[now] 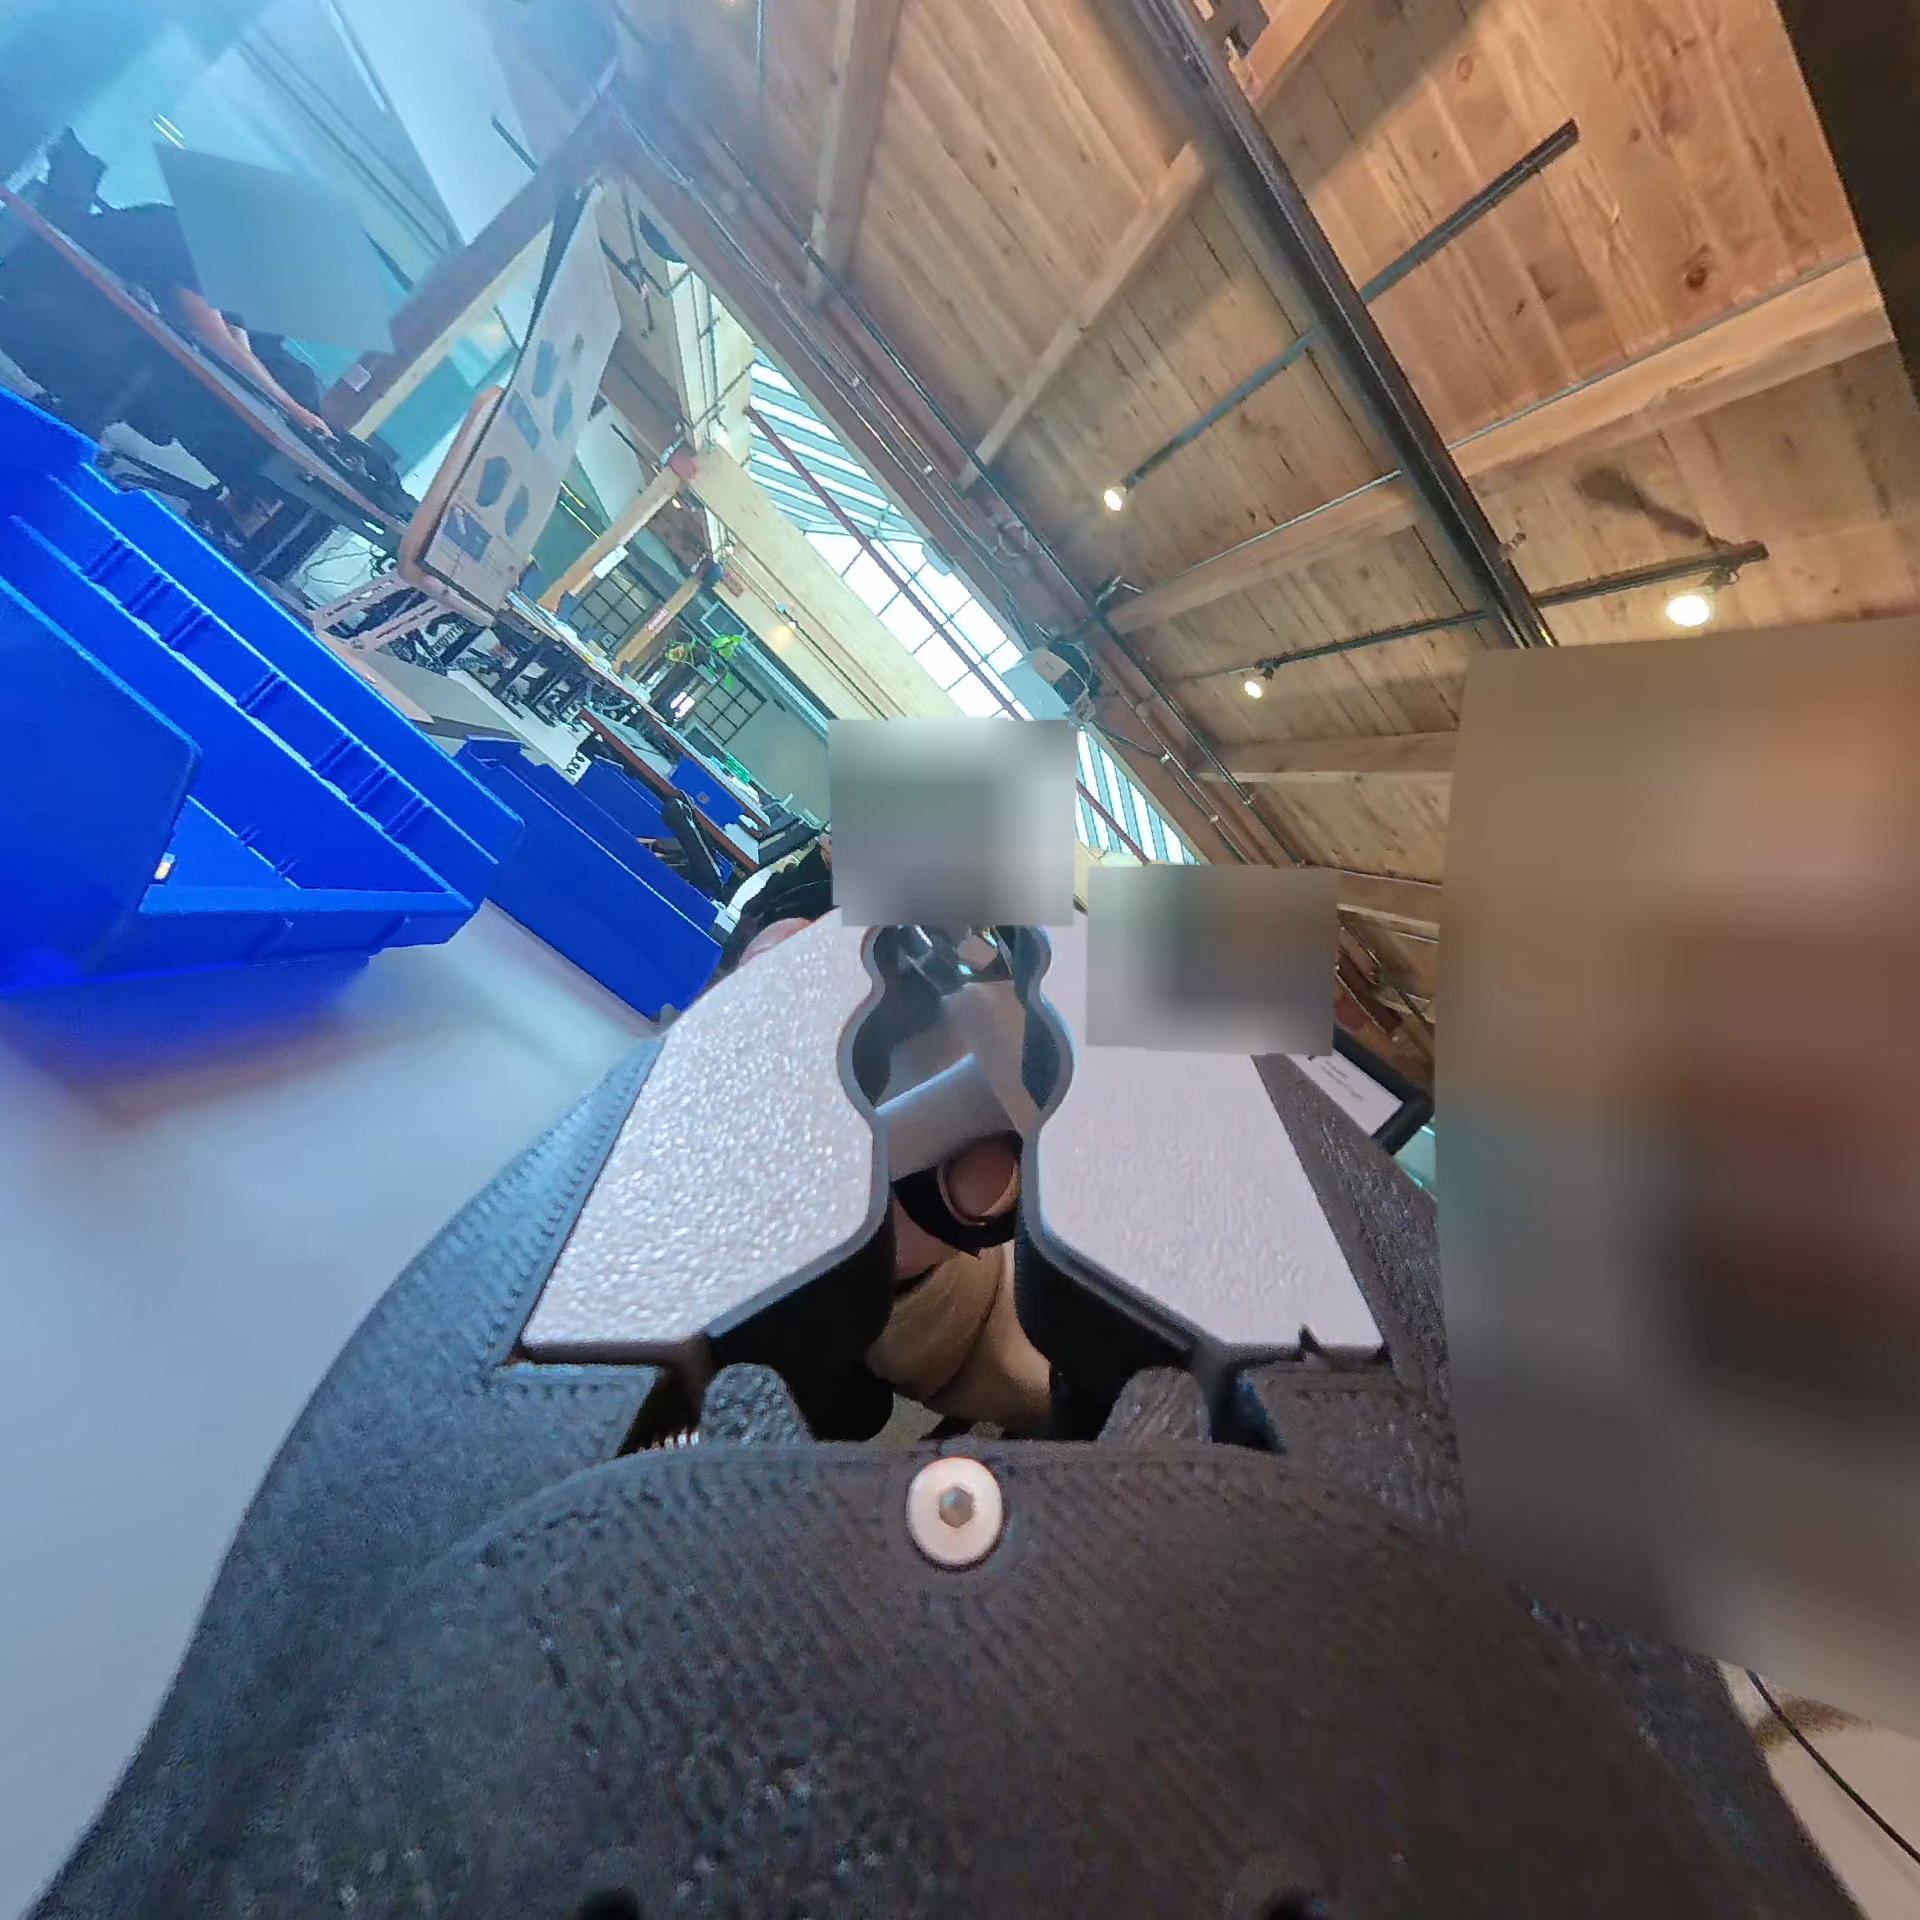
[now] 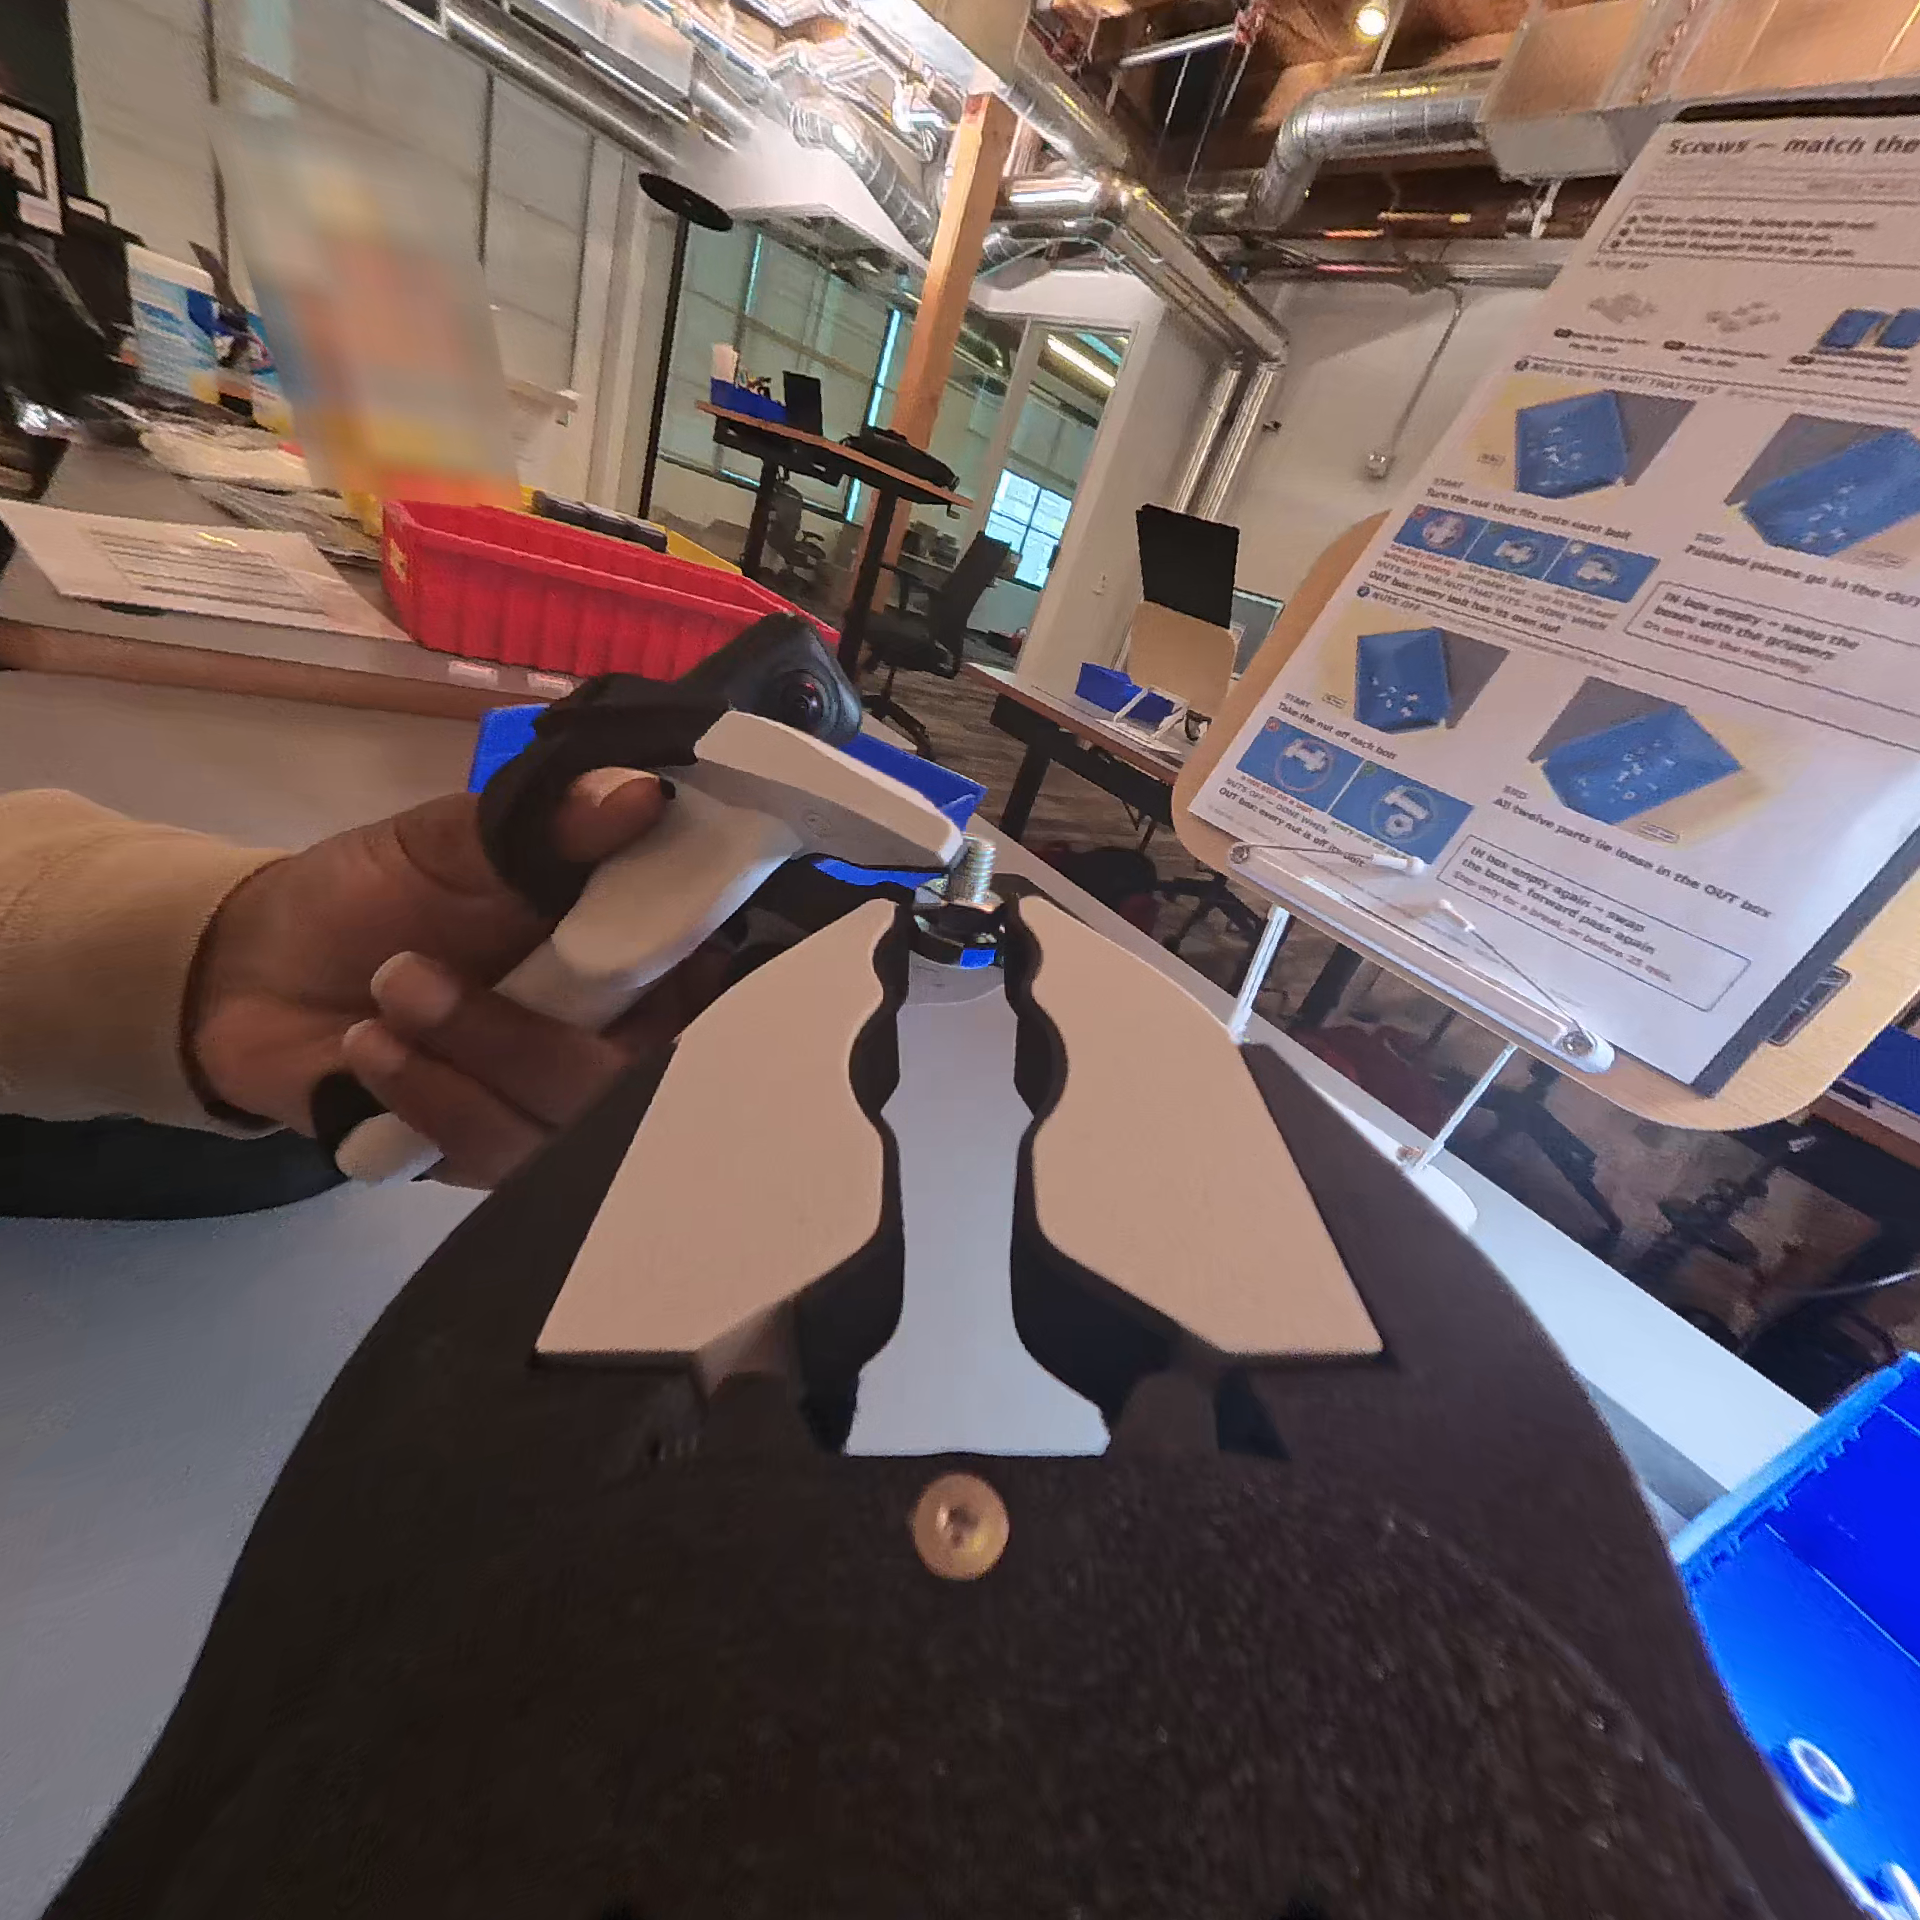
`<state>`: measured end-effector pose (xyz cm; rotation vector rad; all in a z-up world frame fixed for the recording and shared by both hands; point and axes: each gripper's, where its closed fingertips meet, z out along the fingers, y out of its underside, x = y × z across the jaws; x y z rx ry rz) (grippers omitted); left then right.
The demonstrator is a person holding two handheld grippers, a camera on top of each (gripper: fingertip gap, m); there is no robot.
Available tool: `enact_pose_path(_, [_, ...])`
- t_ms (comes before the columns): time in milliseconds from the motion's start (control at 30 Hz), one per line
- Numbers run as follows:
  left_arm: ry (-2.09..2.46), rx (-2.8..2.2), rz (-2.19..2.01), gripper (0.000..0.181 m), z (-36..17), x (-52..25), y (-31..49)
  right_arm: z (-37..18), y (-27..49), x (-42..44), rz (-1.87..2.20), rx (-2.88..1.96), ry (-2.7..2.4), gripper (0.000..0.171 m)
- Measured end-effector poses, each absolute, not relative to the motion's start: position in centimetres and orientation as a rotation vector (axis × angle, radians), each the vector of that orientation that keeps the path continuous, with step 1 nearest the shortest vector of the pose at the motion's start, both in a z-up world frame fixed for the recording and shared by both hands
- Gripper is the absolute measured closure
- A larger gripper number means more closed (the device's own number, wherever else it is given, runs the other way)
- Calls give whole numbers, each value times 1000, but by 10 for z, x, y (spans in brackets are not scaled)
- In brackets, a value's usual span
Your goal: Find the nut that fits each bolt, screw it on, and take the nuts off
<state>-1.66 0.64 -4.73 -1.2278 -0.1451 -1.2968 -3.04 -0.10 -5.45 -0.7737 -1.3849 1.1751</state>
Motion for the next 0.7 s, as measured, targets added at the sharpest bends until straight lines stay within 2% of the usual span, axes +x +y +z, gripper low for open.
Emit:
enact_pose_path(33, [-160, -1226, -1293, 160, -49, -17, 8, -56, 0, -31, 1158, -773, -1387, 154])
enact_pose_path(167, [-171, -1242, -1219, 159, -55, -21, 12, -62, 5, -35, 1131, -796, -1415, 155])
enact_pose_path(333, [67, -1399, -789, 155, -58, -30, 4, -79, 2, -35, 1195, -816, -1576, 156])
enact_pose_path(533, [303, -1582, -384, 167, -75, -23, 3, -91, -8, -37, 1244, -834, -1645, 155])
enact_pose_path(700, [318, -1603, -344, 173, -74, -22, 3, -88, -10, -36, 1288, -839, -1636, 156])
